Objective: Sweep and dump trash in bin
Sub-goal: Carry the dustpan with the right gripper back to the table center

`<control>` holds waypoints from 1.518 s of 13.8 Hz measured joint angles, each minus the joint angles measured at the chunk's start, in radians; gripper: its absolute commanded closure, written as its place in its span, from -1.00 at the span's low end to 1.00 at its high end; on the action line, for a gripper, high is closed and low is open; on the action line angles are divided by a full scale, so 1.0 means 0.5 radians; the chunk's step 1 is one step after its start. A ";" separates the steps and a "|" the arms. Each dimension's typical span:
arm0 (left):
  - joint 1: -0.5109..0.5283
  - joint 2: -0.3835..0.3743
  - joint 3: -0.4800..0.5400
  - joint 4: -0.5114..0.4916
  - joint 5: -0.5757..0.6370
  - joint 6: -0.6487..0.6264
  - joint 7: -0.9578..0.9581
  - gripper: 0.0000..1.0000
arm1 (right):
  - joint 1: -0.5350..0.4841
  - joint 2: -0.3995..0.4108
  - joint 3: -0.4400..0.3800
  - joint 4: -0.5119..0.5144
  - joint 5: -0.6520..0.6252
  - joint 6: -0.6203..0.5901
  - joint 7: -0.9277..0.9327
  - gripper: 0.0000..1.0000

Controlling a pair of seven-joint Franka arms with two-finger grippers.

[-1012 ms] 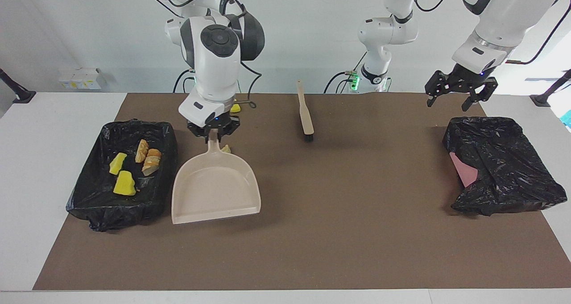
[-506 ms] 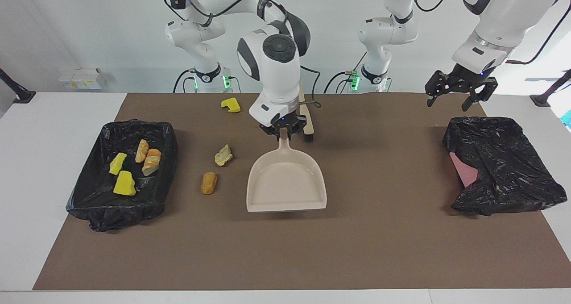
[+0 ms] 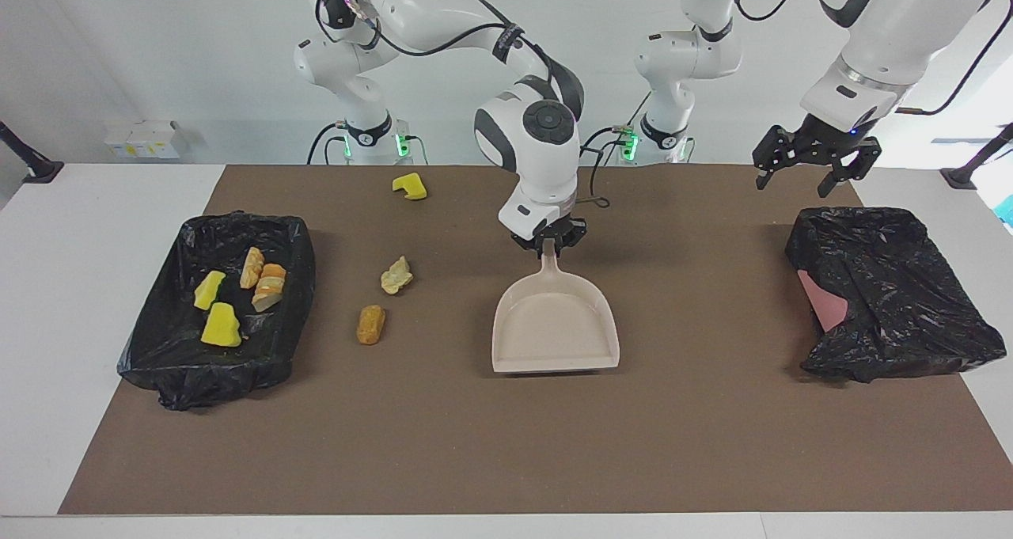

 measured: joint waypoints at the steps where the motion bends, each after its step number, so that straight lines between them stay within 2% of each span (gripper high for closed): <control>1: 0.000 0.000 0.000 -0.001 0.000 0.000 0.000 -1.00 | -0.001 0.003 -0.002 -0.023 0.003 0.000 -0.049 1.00; 6: -0.013 0.000 -0.001 -0.004 0.000 0.000 0.000 -1.00 | 0.024 0.007 0.000 -0.157 0.005 0.142 -0.128 1.00; 7: -0.019 0.000 -0.001 -0.008 0.000 0.000 0.000 -1.00 | 0.029 0.010 -0.001 -0.179 0.005 0.159 -0.132 0.93; 8: -0.022 0.000 -0.002 -0.012 0.000 0.000 0.000 -1.00 | 0.035 0.013 0.000 -0.189 0.005 0.163 -0.133 0.57; 10: -0.026 0.002 -0.007 -0.016 0.000 0.000 -0.001 -1.00 | 0.043 0.015 -0.001 -0.194 0.005 0.165 -0.133 0.35; 11: -0.030 0.004 -0.008 -0.016 0.000 0.000 -0.001 -1.00 | 0.043 0.015 -0.001 -0.194 0.005 0.165 -0.133 0.10; 14: -0.049 0.016 -0.009 -0.016 -0.001 0.000 -0.003 -1.00 | 0.043 0.015 -0.002 -0.195 0.005 0.165 -0.136 -0.21; 17: -0.076 0.050 -0.010 -0.016 -0.001 0.000 -0.024 -1.00 | 0.026 0.015 -0.006 -0.193 0.007 0.165 -0.135 -0.41; 21: -0.155 0.131 -0.034 -0.016 -0.002 0.046 -0.201 -1.00 | -0.019 -0.063 -0.025 -0.178 0.008 0.050 -0.135 -0.40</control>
